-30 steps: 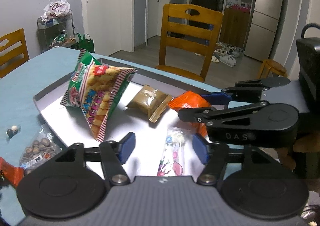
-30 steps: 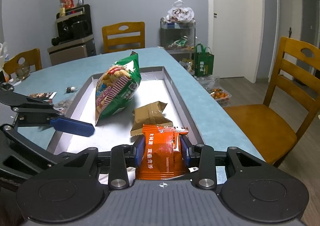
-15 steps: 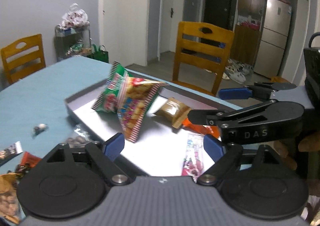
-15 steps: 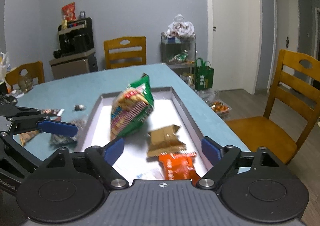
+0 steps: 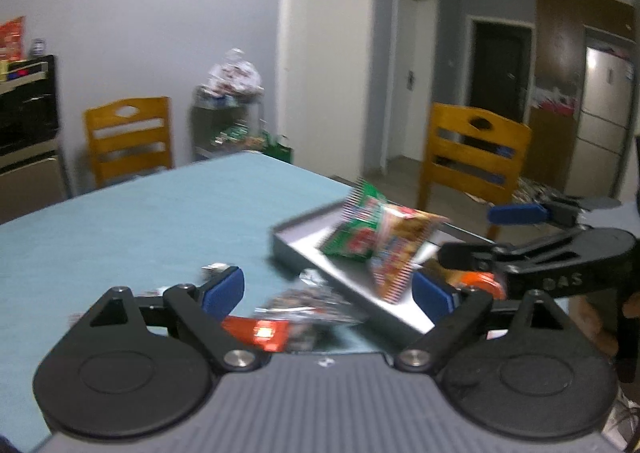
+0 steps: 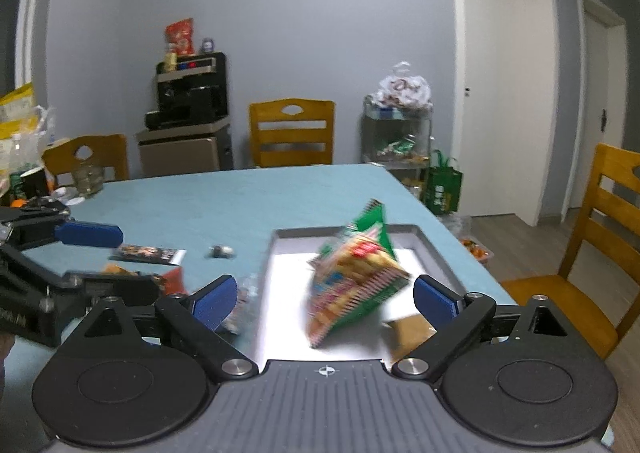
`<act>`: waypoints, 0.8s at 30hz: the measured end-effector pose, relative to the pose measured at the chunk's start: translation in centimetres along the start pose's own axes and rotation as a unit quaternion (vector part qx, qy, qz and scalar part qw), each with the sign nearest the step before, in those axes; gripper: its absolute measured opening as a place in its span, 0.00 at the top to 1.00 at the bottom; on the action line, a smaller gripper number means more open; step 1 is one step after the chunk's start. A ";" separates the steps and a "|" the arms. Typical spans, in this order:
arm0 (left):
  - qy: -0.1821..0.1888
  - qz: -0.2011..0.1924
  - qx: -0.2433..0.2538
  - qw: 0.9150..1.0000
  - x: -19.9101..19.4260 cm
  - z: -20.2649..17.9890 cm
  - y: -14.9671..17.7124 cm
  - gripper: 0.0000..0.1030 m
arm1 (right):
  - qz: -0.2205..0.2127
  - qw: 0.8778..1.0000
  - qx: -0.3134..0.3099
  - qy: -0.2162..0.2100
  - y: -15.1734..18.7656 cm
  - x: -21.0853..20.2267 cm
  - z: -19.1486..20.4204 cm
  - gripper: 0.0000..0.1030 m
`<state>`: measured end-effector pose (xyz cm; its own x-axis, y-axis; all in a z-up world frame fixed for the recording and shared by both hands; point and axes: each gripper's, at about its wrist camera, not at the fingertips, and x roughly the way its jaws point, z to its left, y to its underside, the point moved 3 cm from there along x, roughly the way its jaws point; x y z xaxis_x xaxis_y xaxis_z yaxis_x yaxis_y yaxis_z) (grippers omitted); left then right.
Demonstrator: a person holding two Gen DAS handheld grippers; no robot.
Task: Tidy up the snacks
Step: 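Move both grippers away from the box toward the loose snacks on the table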
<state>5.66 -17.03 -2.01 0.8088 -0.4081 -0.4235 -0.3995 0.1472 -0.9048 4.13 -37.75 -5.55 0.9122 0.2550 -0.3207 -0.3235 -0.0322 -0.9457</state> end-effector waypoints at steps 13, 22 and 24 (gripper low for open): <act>-0.118 -0.049 -0.044 0.991 -5.7 10.2 -0.9 0.08 | -0.020 0.998 -0.042 -0.046 -2.7 -0.2 7.3 0.03; -0.157 -0.054 -0.023 0.986 -6.2 14.0 -1.1 0.03 | -0.026 0.996 -0.048 -0.064 -4.2 0.9 9.7 0.01; -0.157 -0.041 -0.021 0.987 -5.1 14.2 -0.2 0.03 | -0.018 0.996 -0.060 -0.065 -3.8 1.4 10.3 0.01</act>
<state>7.77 -2.22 -0.28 0.9300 -0.1176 -0.3482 -0.3399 0.0848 -0.9366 4.06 -27.28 -1.83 0.8798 0.3811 -0.2843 -0.2516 -0.1340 -0.9585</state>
